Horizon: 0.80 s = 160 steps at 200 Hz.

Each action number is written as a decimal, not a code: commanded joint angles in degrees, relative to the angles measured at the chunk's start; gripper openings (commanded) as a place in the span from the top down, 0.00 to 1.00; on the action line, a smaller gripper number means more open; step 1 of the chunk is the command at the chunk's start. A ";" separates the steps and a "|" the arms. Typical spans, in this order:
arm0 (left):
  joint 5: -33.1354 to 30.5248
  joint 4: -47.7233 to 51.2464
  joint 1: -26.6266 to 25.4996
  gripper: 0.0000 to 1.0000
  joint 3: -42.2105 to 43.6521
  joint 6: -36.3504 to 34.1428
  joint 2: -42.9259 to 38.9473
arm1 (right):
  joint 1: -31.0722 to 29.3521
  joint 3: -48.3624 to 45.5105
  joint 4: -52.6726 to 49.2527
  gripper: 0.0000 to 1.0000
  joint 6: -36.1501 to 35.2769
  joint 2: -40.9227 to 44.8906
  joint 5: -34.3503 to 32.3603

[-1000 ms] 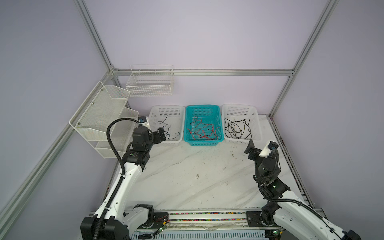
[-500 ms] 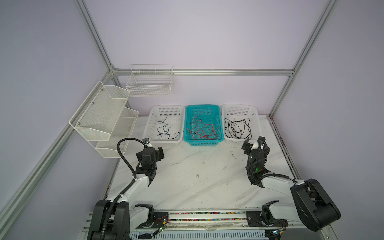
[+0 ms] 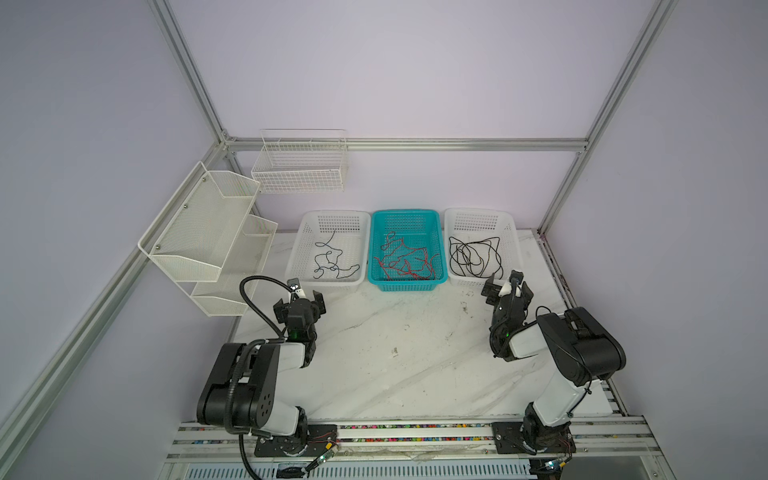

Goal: Untangle the cables

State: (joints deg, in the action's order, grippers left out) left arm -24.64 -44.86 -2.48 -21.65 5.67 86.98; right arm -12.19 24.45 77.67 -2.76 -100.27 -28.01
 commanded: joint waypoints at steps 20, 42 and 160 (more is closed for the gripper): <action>1.70 -9.37 0.42 0.00 -0.10 -2.58 3.18 | 4.12 1.38 3.02 0.03 1.69 -2.28 6.68; 1.90 -11.05 0.42 0.00 0.40 -3.10 3.47 | 4.49 1.35 2.43 0.03 2.36 -1.84 6.83; 1.96 -11.30 0.37 0.00 0.60 -3.21 3.37 | 4.48 1.35 3.81 0.03 1.35 -2.23 6.56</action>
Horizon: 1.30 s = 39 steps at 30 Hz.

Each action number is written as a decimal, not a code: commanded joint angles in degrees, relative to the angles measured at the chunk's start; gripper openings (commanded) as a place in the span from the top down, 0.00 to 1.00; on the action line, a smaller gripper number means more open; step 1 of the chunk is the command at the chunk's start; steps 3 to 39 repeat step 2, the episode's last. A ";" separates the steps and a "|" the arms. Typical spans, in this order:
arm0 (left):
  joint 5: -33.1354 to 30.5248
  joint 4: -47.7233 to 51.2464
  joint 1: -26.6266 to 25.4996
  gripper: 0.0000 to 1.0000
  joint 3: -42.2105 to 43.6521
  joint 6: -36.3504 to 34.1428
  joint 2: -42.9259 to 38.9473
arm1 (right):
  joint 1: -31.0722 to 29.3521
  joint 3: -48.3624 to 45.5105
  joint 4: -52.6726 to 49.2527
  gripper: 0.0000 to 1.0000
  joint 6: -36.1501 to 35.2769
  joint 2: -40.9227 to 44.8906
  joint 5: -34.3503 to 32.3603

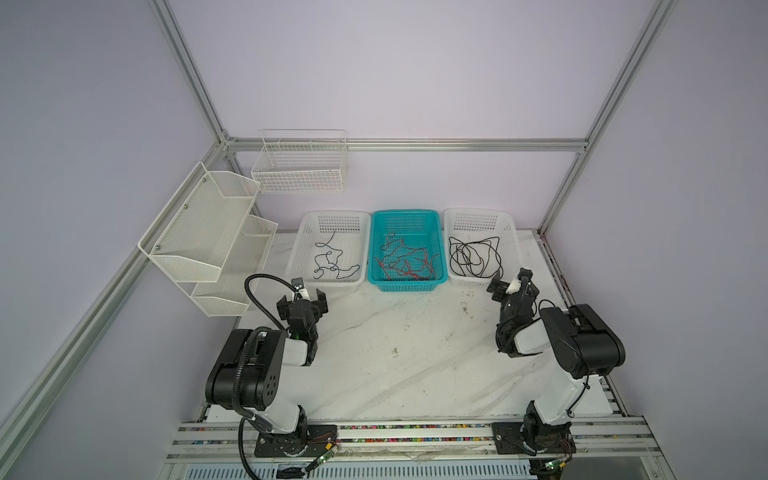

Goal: Untangle the cables

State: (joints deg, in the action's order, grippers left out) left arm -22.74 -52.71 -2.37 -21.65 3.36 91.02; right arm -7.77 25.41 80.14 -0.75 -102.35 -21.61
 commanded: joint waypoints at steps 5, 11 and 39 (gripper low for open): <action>0.06 -3.43 0.31 0.00 0.54 -0.95 -0.59 | 0.08 0.29 1.34 0.03 -0.65 -0.14 0.16; 0.06 -3.43 0.31 0.00 0.54 -0.95 -0.59 | 0.08 0.29 1.34 0.03 -0.65 -0.14 0.16; 0.06 -3.43 0.31 0.00 0.54 -0.95 -0.59 | 0.08 0.29 1.34 0.03 -0.65 -0.14 0.16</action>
